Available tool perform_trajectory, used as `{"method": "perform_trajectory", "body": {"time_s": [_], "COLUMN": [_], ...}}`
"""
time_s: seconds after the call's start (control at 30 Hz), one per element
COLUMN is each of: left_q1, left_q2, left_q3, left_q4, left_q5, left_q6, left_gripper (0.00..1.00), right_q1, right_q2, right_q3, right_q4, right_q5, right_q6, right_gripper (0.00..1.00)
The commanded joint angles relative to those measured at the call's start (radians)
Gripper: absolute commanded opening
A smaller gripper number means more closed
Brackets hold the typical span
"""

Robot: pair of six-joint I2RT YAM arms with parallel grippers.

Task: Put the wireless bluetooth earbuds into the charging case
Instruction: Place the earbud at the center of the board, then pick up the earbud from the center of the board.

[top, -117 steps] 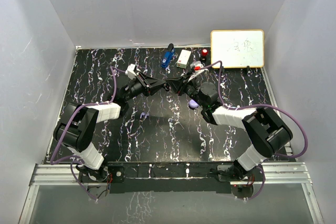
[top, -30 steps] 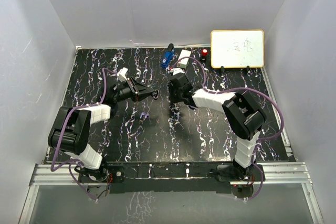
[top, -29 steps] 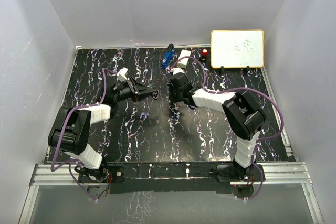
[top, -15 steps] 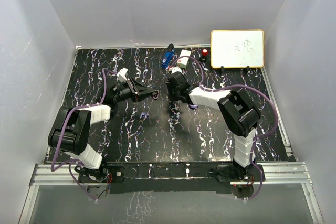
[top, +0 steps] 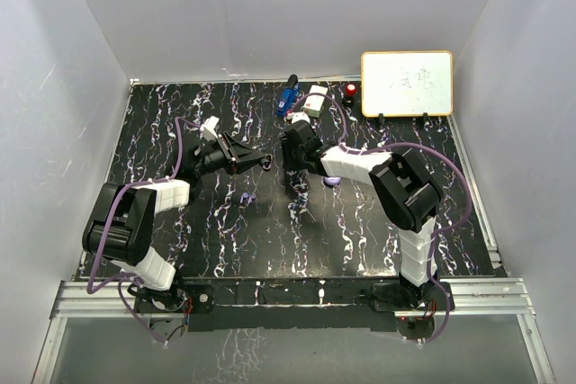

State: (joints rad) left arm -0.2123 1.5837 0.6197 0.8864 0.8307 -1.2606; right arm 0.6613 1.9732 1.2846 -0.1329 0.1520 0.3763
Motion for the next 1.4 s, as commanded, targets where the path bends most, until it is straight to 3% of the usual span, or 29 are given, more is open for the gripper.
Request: {"method": "perform_trajectory", "body": {"time_s": [0.0, 0.13, 0.37, 0.93, 1.37], "left_q1": [0.001, 0.012, 0.033, 0.051, 0.056], "left_q2": [-0.044, -0.067, -0.102, -0.111, -0.112], "left_q3": [0.007, 0.001, -0.020, -0.057, -0.059], "left_q4": [0.024, 0.022, 0.026, 0.053, 0.051], "left_q5": [0.025, 0.017, 0.002, -0.005, -0.003], "left_q6": [-0.011, -0.016, -0.026, -0.049, -0.050], "left_gripper": [0.00, 0.00, 0.00, 0.00, 0.00], "right_q1": [0.002, 0.003, 0.002, 0.002, 0.003], "right_q2": [-0.017, -0.041, -0.043, 0.029, 0.072], "right_q3": [0.042, 0.040, 0.048, 0.136, 0.183], "right_q4": [0.021, 0.031, 0.039, -0.017, -0.088], "right_q5": [0.023, 0.020, -0.040, -0.095, -0.090], "right_q6": [-0.010, -0.057, -0.092, -0.140, -0.147], "right_gripper": [0.40, 0.45, 0.45, 0.34, 0.34]}}
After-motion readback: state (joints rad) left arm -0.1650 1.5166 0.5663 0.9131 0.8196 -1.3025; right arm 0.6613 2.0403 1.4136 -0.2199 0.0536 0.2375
